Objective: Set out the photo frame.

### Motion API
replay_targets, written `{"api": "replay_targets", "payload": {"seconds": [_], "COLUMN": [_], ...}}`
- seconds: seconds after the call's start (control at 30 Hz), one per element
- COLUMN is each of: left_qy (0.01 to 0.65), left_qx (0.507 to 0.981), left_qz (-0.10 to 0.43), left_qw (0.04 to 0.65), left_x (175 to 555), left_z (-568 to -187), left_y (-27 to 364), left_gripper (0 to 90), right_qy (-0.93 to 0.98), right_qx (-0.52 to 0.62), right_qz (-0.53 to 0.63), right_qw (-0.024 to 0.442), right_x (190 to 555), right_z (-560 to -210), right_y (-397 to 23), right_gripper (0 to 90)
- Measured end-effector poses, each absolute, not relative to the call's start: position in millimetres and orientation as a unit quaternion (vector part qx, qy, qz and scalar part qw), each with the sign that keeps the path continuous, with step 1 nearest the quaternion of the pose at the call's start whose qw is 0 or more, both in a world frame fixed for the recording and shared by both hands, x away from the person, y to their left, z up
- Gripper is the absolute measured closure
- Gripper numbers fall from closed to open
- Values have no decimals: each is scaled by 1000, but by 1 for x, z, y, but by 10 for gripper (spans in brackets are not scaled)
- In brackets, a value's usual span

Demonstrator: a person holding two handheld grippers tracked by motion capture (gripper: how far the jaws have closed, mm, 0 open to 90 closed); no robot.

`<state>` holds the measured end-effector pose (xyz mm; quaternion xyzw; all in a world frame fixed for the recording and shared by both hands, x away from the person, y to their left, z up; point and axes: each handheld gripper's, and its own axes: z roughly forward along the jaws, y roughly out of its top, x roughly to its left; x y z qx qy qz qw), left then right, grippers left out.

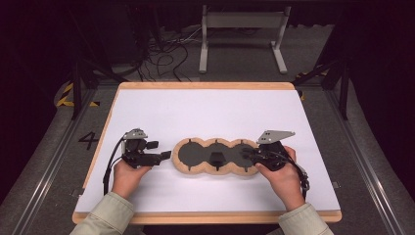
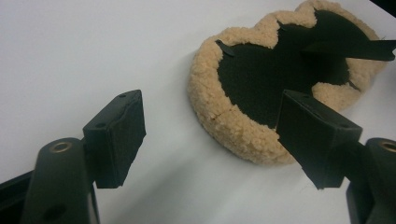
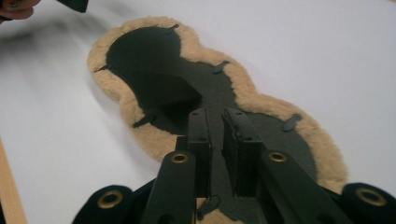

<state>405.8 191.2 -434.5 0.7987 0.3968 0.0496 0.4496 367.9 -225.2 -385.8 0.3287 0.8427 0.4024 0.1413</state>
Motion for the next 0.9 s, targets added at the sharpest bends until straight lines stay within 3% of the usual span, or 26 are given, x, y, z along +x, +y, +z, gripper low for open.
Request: {"api": "replay_targets", "payload": {"seconds": [0.17,0.53,0.8,0.9], "left_qy": [398,397,397,396], "left_qx": [801,806,811,814], "left_qz": [43,29,8,6], "left_qw": [446,439,430,425], "left_x": [404,405,406,406], "left_z": [-435,-436,-439,-440], "left_y": [189,185,183,181], "left_gripper": [223,182,181,181], "right_qy": [839,818,809,811], "right_qx": [341,390,420,423], "right_qz": [395,403,395,386], "right_qw": [151,128,114,116], "right_x": [371,382,390,391], "right_z": [-382,-388,-398,-401], "right_y": [-235,-253,-264,-265], "right_gripper": [700,455,476,437]}}
